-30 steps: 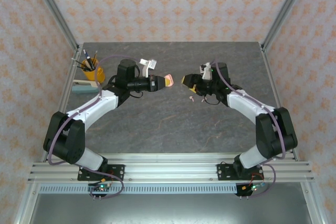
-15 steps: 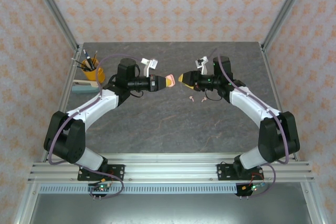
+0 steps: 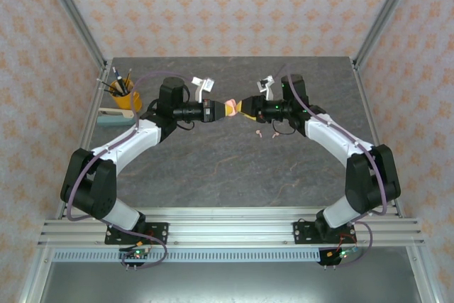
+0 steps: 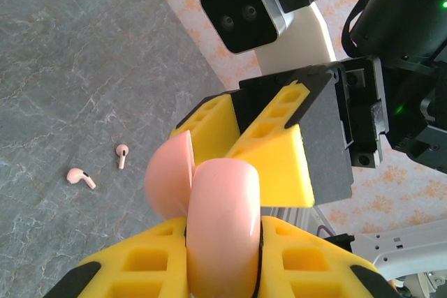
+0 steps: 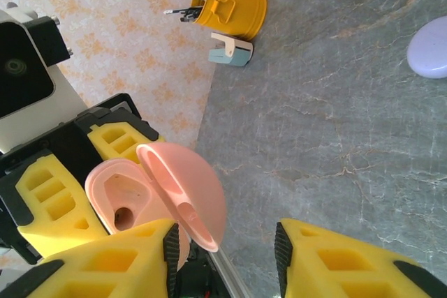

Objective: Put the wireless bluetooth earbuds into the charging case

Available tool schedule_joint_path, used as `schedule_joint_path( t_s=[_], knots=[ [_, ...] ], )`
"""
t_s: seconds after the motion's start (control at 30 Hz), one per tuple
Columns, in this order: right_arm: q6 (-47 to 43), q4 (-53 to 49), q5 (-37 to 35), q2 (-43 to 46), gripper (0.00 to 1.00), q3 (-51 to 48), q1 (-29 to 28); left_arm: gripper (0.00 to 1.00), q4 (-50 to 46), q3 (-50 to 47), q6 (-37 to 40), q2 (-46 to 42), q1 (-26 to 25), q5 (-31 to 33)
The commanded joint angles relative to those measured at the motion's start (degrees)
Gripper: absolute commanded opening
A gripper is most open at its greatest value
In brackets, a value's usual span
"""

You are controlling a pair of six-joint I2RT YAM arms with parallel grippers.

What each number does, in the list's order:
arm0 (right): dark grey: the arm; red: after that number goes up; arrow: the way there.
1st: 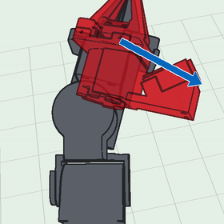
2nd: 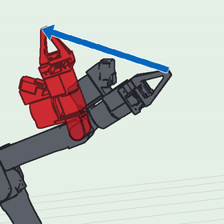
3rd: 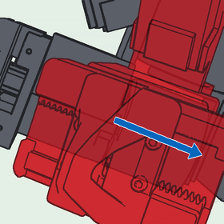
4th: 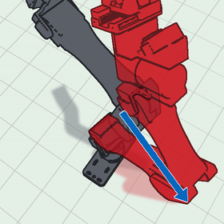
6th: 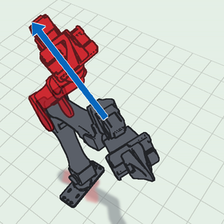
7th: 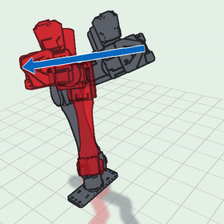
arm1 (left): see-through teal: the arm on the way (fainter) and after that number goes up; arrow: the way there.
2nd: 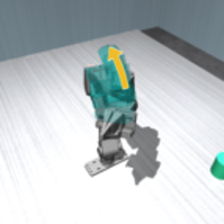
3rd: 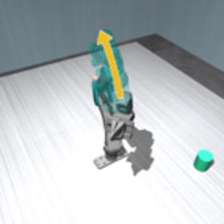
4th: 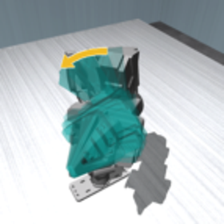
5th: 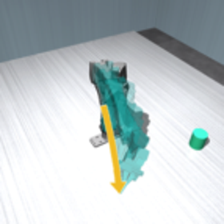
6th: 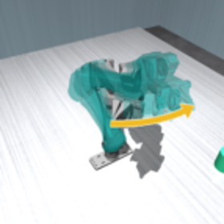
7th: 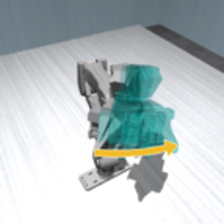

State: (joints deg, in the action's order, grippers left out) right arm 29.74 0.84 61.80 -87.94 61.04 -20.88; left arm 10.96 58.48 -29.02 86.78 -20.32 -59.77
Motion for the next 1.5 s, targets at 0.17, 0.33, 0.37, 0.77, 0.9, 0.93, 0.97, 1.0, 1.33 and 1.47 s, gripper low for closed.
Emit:
schedule_joint_path(
  t_s=[0.17, 0.33, 0.37, 0.77, 0.9, 0.93, 0.97, 1.0, 1.33, 1.47],
  knots=[
    [-0.93, 0.47, 0.34, -1.51, 0.39, 2.28, -0.50, 0.00, 1.50, 2.43, 0.19, 0.67, -0.78, -1.71],
    [-0.83, 0.14, -0.01, -2.42, 0.35, 3.33, -0.55, 0.00, 1.34, 2.61, 0.26, 0.58, -1.02, -1.76],
    [-0.91, 0.02, 0.00, -2.58, 0.34, 3.55, -0.52, 0.00, 1.34, 2.61, 0.27, 0.58, -1.04, -1.68],
    [-1.90, -1.82, -0.74, -3.31, 0.16, 5.75, -0.64, 0.00, 0.99, 2.87, 0.54, 1.15, -1.74, -1.78],
    [-2.27, -2.55, -1.17, -3.17, 0.10, 6.17, -0.67, 0.00, 0.90, 2.81, 0.54, 1.28, -1.77, -1.76],
    [-2.29, -2.73, -1.33, -3.08, 0.08, 6.28, -0.67, 0.00, 0.78, 2.87, 0.62, 1.33, -1.77, -1.64],
    [-2.39, -2.79, -1.54, -2.96, 0.08, 6.33, -0.65, 0.00, 0.69, 2.87, 0.61, 1.36, -1.83, -1.51],
    [-2.39, -3.05, -1.66, -2.91, 0.06, 6.44, -0.65, 0.00, 0.65, 2.87, 0.62, 1.37, -1.82, -1.39],
    [-6.59, -10.12, -5.55, -1.99, 0.00, 9.03, -0.60, 0.44, -0.46, 2.89, 0.63, 1.81, -1.83, 1.74],
    [-9.93, -14.81, -7.19, -2.24, 0.00, 10.55, -0.59, 0.62, -1.09, 3.21, 0.95, 1.19, -1.61, 2.80]
  ],
)
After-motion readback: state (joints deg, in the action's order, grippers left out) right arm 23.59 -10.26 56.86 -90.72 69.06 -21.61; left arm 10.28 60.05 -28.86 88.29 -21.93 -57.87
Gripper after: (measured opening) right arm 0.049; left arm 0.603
